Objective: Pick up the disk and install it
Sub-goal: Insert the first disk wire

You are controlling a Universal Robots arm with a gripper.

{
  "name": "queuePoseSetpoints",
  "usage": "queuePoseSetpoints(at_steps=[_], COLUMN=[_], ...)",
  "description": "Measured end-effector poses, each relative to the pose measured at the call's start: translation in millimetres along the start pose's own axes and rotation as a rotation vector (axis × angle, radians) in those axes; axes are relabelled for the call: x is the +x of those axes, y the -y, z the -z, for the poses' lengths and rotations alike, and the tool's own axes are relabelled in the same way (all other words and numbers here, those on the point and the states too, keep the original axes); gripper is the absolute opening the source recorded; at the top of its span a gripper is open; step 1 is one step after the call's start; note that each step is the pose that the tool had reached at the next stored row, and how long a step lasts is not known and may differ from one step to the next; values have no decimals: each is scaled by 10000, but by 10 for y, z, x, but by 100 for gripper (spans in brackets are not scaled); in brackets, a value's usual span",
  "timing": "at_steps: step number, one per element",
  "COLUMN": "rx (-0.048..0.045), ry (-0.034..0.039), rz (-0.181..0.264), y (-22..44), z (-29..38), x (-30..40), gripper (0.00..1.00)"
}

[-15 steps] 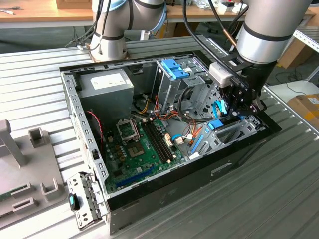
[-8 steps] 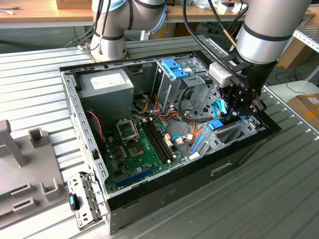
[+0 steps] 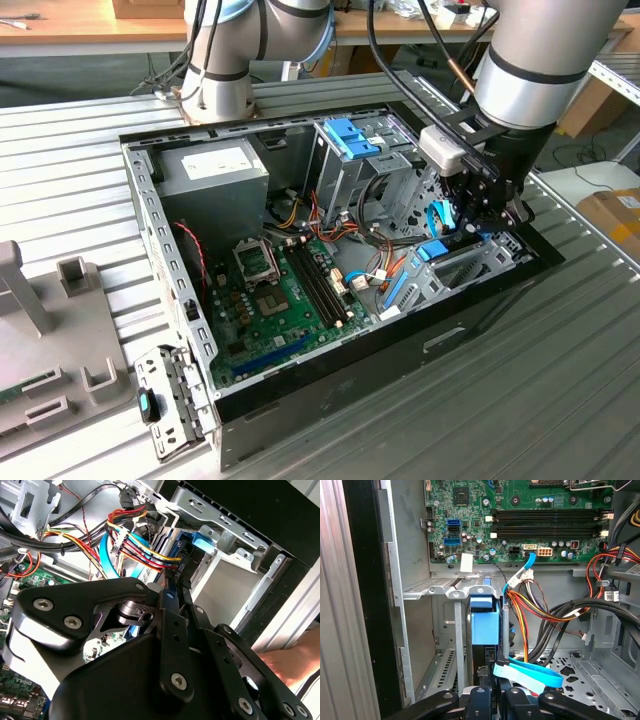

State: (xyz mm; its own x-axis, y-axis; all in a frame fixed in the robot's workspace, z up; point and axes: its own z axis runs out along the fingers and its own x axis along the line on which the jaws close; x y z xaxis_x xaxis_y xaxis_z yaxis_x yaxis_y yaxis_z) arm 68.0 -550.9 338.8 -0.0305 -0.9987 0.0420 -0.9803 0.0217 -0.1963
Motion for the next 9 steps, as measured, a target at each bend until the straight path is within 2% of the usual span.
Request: queuePoseSetpoints(at_steps=[9], rx=[0], ry=[5], rz=[-1], y=[0], z=[-2], x=[1], gripper=[17])
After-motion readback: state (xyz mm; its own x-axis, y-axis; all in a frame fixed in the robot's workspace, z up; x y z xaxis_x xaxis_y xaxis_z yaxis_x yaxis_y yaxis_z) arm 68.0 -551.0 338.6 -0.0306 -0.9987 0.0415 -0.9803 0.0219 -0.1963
